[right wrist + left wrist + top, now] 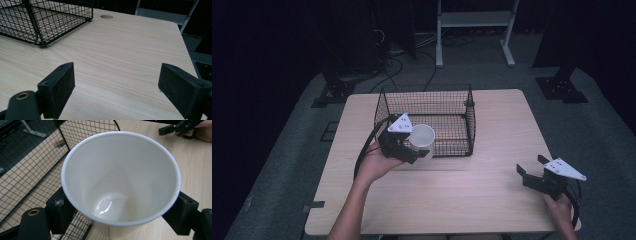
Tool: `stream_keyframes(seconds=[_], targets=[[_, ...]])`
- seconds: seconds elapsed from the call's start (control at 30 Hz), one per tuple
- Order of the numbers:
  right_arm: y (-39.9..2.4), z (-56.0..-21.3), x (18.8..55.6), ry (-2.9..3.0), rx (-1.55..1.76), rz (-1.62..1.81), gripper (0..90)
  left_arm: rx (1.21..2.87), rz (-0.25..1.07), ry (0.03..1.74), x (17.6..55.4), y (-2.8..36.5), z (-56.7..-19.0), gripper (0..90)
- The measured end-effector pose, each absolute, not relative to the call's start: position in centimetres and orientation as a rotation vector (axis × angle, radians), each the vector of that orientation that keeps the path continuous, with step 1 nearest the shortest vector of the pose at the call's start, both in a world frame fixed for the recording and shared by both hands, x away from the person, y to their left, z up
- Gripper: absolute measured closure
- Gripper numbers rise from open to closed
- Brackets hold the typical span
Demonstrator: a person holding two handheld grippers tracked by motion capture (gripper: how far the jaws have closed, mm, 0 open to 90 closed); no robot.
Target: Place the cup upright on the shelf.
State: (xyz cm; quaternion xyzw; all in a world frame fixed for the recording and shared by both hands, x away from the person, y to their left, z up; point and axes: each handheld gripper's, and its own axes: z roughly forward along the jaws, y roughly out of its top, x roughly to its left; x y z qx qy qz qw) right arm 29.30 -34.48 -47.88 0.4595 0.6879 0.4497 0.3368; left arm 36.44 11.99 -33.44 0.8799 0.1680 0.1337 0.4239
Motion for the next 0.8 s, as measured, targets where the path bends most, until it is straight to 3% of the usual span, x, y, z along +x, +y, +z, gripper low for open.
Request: stream_keyframes(seconds=[0.8], targets=[[-34.5, -47.9, 29.3, 1.793, 1.198, 1.181, 13.0, 2.231, 0.343, 0.432, 40.6, 11.5, -31.4, 20.8]])
